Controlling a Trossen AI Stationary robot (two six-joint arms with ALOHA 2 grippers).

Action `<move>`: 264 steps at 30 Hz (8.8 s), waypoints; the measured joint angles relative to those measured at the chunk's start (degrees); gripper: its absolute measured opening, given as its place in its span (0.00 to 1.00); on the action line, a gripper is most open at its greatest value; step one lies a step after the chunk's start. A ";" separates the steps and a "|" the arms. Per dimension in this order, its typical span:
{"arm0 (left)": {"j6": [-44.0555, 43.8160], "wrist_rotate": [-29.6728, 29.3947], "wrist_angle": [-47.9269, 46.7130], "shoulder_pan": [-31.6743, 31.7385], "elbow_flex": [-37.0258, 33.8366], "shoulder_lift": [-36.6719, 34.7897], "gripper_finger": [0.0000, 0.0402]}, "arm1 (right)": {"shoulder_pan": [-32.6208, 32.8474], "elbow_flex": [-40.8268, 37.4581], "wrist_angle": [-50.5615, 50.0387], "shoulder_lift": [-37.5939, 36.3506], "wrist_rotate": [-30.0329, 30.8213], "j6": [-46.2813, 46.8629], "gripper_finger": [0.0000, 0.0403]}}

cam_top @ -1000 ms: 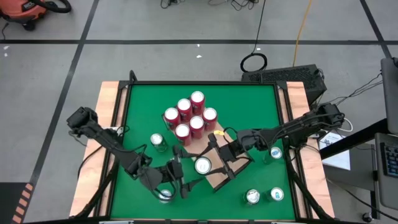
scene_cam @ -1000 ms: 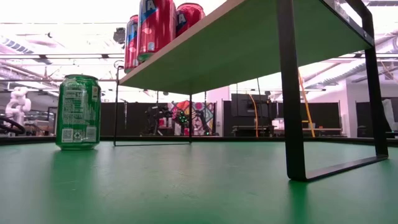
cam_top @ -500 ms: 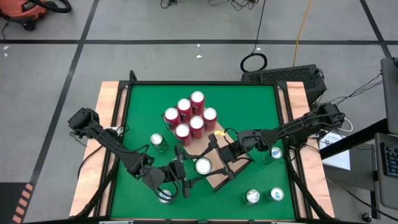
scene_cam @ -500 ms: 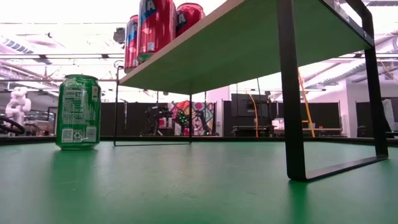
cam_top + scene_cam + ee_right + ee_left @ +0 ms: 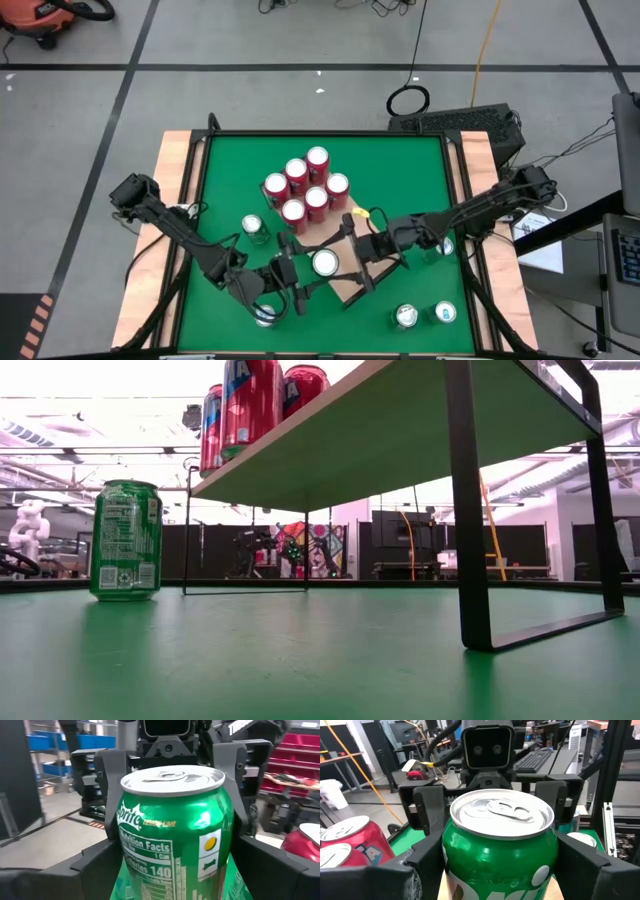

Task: Place canned beverage on shelf
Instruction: Put the green soda can on the shelf

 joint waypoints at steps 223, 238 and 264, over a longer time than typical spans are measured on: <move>-40.76 -11.31 -37.13 -7.79 0.00 2.63 0.62 | 14.08 0.03 -26.42 -11.15 25.44 1.96 0.84; -42.21 -12.38 -32.26 -4.20 0.00 5.73 0.48 | 14.19 0.02 -29.20 -11.06 25.20 2.10 0.84; -41.72 -12.29 -33.35 -5.32 0.00 3.68 0.48 | 11.83 0.01 -27.91 -4.75 27.95 2.12 0.84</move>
